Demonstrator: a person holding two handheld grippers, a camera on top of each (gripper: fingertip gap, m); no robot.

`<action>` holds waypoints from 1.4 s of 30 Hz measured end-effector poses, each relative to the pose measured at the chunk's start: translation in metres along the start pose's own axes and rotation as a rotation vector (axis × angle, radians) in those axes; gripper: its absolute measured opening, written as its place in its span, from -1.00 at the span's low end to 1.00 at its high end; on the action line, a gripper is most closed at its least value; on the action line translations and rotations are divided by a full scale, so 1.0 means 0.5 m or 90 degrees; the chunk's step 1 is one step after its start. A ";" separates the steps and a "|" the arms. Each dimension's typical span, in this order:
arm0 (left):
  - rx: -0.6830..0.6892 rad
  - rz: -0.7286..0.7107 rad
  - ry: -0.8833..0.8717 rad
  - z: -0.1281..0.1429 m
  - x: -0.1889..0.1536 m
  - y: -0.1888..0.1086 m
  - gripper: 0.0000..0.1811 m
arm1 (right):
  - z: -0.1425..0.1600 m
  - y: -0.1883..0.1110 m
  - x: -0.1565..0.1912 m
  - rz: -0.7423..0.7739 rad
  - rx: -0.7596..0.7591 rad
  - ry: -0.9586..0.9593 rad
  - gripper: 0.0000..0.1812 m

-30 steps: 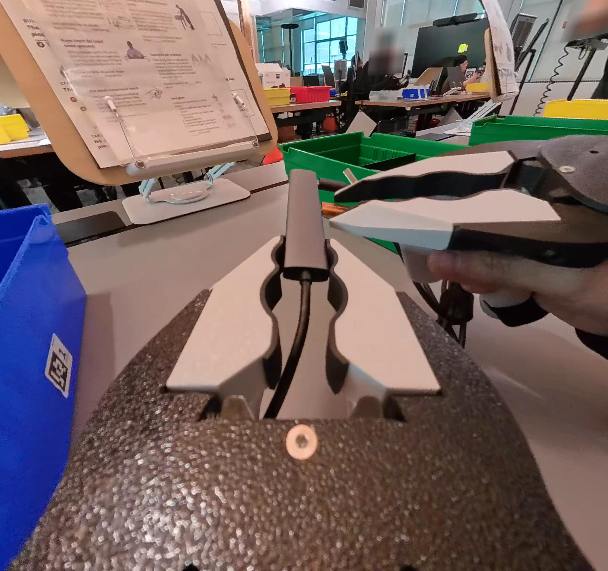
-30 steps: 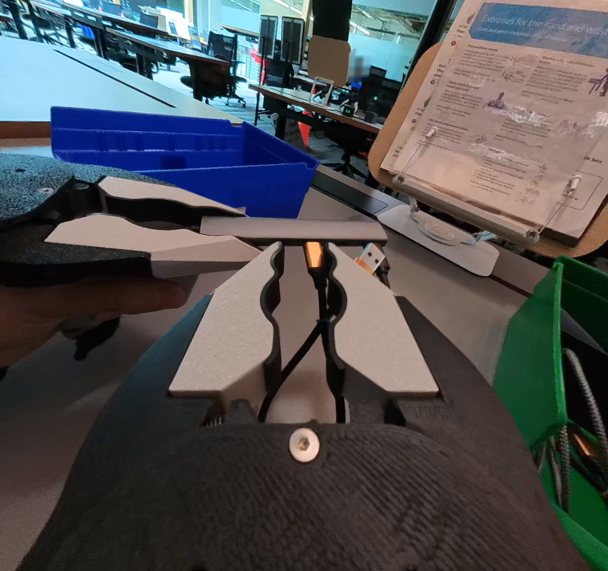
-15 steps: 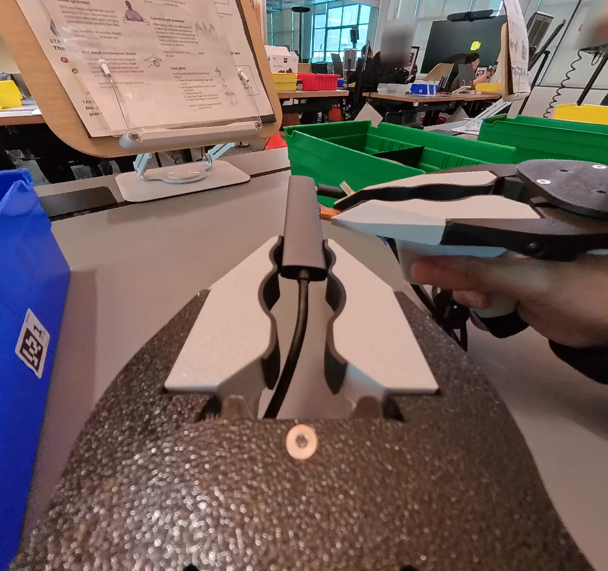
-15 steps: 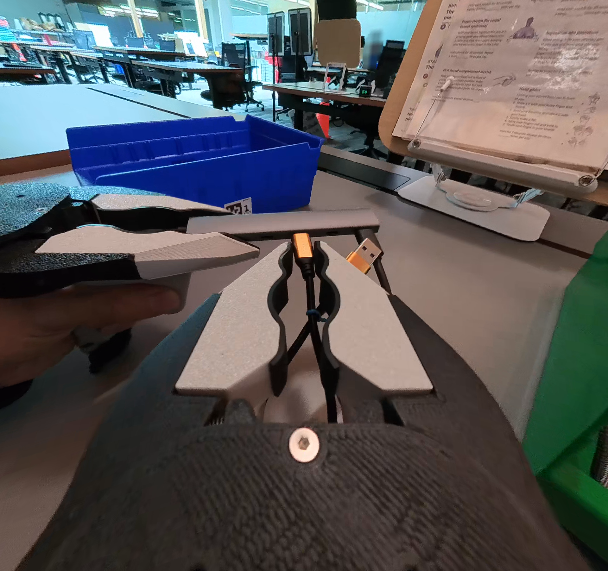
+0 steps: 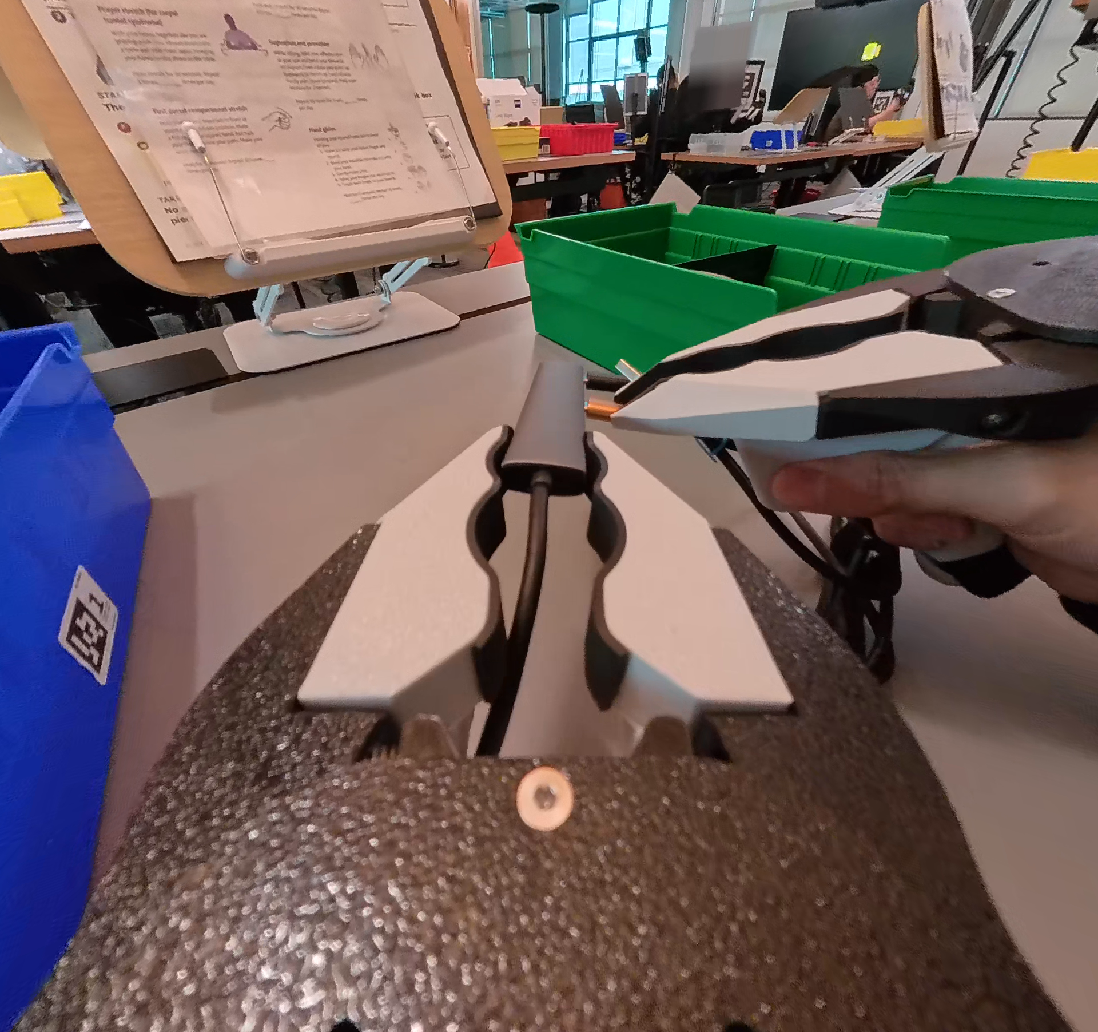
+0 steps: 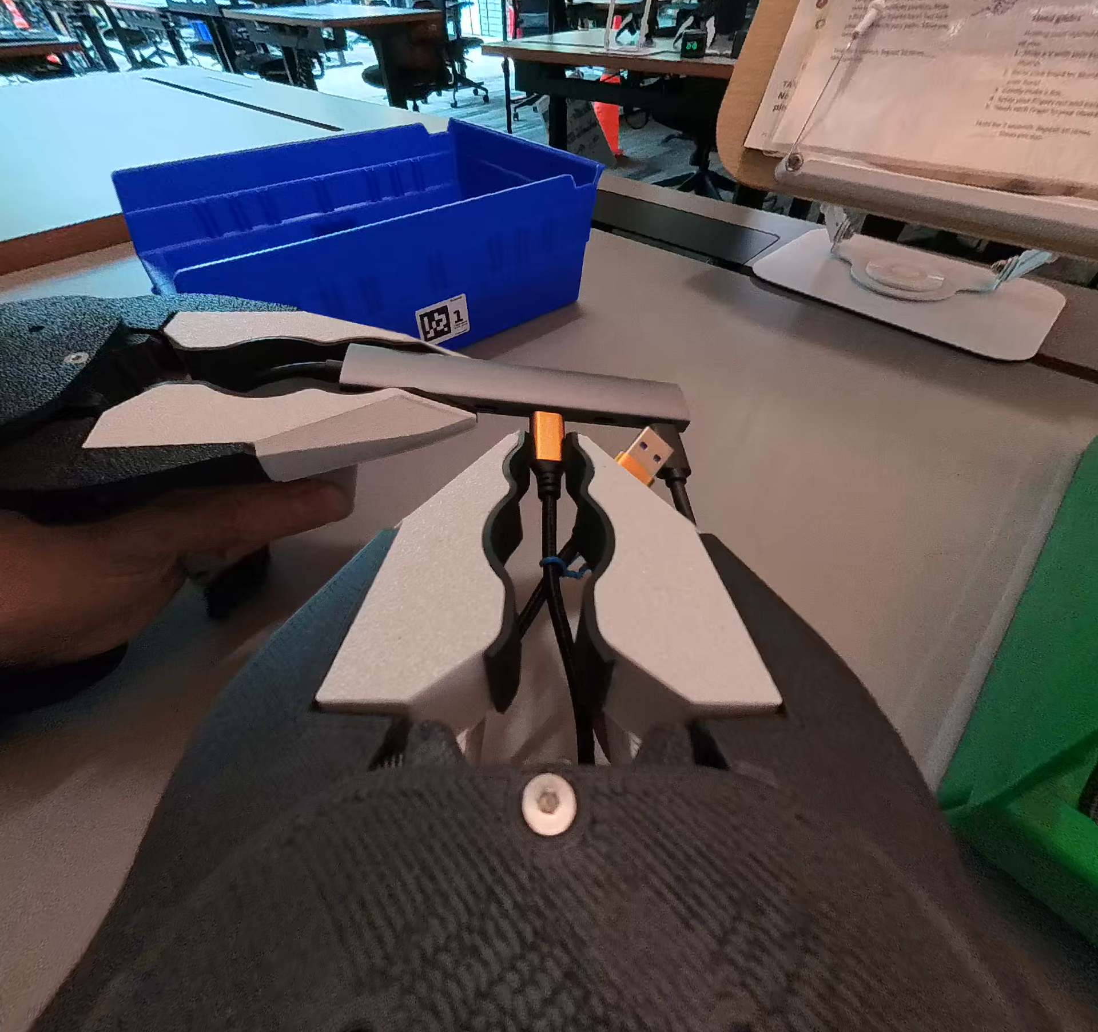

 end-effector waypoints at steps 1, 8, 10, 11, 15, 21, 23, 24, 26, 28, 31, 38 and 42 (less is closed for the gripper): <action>-0.003 0.001 0.002 -0.001 -0.001 -0.001 -0.76 | 0.000 -0.001 0.001 0.002 -0.001 -0.005 -0.87; -0.015 -0.008 0.039 -0.004 -0.012 -0.003 -0.76 | 0.001 -0.016 -0.003 -0.026 -0.005 0.010 -0.87; -0.011 -0.007 0.030 -0.003 -0.012 -0.002 -0.76 | 0.002 -0.017 -0.004 -0.026 -0.005 0.008 -0.87; -0.010 -0.013 0.029 -0.003 -0.012 -0.001 -0.76 | 0.003 -0.015 -0.004 -0.027 -0.007 0.014 -0.87; -0.016 -0.028 0.035 -0.005 -0.012 -0.003 -0.76 | -0.001 -0.009 -0.004 -0.036 -0.009 0.024 -0.88; -0.014 -0.040 0.044 -0.004 -0.012 -0.003 -0.76 | -0.001 -0.005 -0.005 -0.032 -0.016 0.019 -0.88; -0.013 -0.044 0.043 -0.004 -0.011 -0.003 -0.76 | 0.000 -0.003 -0.005 -0.030 -0.017 0.016 -0.88; -0.015 -0.046 0.042 -0.004 -0.010 -0.003 -0.76 | -0.001 -0.001 -0.005 -0.029 -0.017 0.015 -0.88; -0.015 -0.045 0.037 -0.005 -0.008 -0.003 -0.76 | -0.003 0.001 -0.004 -0.026 -0.017 0.009 -0.88; -0.022 -0.046 0.037 -0.006 -0.006 -0.004 -0.76 | -0.005 0.003 -0.003 -0.020 -0.018 0.001 -0.88; -0.028 -0.042 0.030 -0.007 -0.004 -0.007 -0.77 | -0.007 0.003 0.000 -0.011 -0.015 -0.029 -0.88; -0.066 -0.117 -0.063 -0.010 0.079 -0.035 -0.76 | 0.028 -0.028 -0.040 -0.012 0.101 -0.059 -0.88; -0.065 -0.089 0.017 -0.015 0.030 -0.018 -0.77 | 0.005 -0.098 -0.054 -0.126 -0.029 0.070 -0.88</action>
Point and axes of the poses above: each gripper's, where its closed fingertips meet, y out along the fingers, z out of its underside, x = y × z across the jaws, the point moved 4 cm from there along -y, back along the fingers, and after that the axes turned 6 degrees about x, right-handed, at the moved point
